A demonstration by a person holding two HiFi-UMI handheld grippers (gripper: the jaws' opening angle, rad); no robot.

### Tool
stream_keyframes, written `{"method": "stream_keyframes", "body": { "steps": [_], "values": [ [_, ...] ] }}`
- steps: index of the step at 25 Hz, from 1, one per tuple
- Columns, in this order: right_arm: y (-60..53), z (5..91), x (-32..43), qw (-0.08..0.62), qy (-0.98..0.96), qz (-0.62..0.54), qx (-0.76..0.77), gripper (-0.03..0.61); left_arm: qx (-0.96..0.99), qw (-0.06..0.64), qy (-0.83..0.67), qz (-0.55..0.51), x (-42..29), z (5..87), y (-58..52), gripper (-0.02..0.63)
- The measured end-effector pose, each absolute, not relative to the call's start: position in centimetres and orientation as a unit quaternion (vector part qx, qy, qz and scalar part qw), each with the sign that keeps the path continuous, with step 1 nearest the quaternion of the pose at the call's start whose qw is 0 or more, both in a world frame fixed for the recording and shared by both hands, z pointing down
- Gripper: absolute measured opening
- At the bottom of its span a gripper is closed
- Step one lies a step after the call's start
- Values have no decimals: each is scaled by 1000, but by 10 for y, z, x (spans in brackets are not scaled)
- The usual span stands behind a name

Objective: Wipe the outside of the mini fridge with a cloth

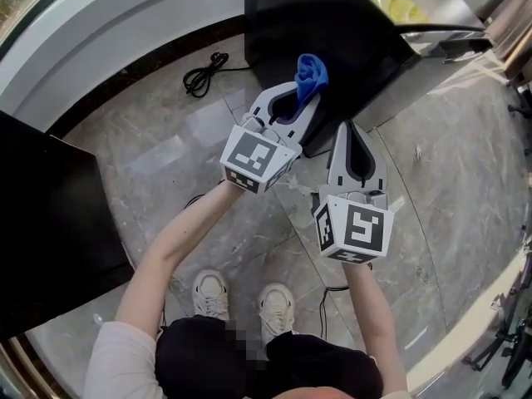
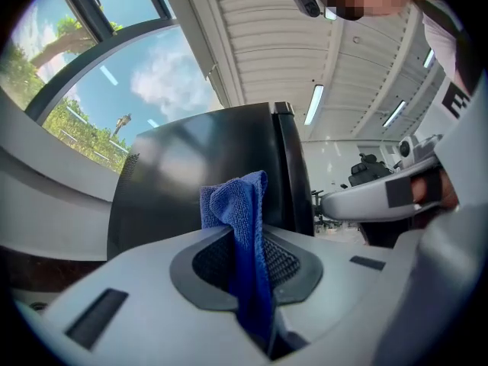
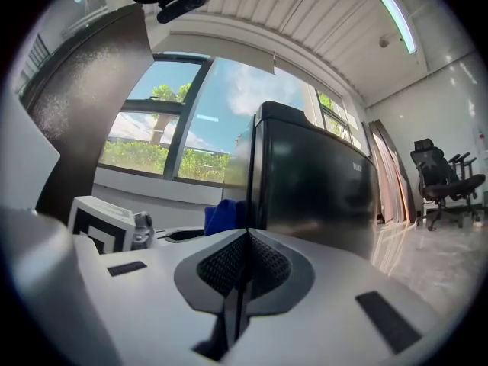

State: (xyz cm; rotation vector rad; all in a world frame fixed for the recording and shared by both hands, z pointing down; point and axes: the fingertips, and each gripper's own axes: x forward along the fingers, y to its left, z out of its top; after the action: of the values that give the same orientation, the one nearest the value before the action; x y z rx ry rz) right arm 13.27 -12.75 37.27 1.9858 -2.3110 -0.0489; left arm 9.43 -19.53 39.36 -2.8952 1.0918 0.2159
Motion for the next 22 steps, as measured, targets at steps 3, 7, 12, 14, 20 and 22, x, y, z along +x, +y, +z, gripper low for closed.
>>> {"method": "stream_keyframes", "body": {
  "steps": [3,7,12,14,20,22],
  "values": [
    [-128,375,151,44,-740,-10,671,11,-939,24,336,68,105,390,-178,57],
    [-121,369,171,36,-723,-9,690,11,-943,28,325,66,115,387,-160,57],
    [-115,360,175,24,-724,-8,690,11,-947,2,312,71,124,387,-145,57],
    [-114,358,175,23,-726,-6,688,11,-949,-4,308,69,130,387,-138,57],
    [-109,353,177,19,-728,-7,686,11,-950,-17,303,69,135,388,-133,57],
    [-109,353,176,19,-729,-6,684,12,-951,-19,302,68,135,388,-132,57]
  ]
}}
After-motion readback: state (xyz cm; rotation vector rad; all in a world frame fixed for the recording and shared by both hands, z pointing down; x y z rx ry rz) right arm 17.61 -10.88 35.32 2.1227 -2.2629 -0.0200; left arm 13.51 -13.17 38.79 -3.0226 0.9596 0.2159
